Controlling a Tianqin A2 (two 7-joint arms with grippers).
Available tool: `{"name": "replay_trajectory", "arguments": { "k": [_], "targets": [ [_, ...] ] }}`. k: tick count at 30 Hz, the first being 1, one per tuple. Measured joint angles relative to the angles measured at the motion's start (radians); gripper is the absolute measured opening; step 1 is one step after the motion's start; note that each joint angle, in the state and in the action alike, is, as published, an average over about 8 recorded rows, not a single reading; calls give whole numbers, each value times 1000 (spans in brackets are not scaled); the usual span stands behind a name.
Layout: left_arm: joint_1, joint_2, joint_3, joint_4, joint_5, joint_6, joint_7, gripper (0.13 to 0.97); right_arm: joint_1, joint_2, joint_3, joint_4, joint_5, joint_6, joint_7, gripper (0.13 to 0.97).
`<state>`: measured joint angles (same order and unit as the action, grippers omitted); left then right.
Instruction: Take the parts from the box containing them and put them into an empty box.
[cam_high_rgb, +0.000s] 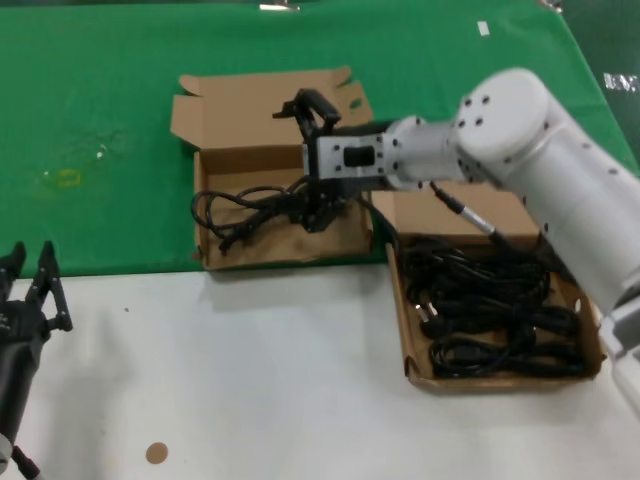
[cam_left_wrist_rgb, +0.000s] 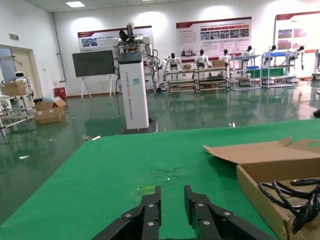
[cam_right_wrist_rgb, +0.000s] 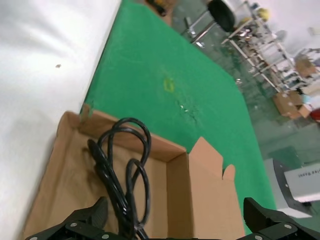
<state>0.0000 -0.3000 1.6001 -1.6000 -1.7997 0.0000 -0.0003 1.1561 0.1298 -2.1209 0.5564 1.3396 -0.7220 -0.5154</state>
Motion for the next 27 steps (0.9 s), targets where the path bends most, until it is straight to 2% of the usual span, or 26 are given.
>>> {"name": "replay_trajectory", "arguments": {
  "k": [6, 15, 23, 27],
  "targets": [
    [0, 0, 0, 0, 0, 0, 0, 240, -96, 14, 43, 86, 38, 60, 43, 940],
    [0, 0, 0, 0, 0, 0, 0, 389, -245, 36, 110, 222, 98, 153, 109, 966],
    [0, 0, 0, 0, 0, 0, 0, 607, -378, 56, 170, 341, 151, 236, 169, 966],
    [0, 0, 0, 0, 0, 0, 1, 607, -445, 65, 200, 402, 177, 278, 199, 966]
  ]
}}
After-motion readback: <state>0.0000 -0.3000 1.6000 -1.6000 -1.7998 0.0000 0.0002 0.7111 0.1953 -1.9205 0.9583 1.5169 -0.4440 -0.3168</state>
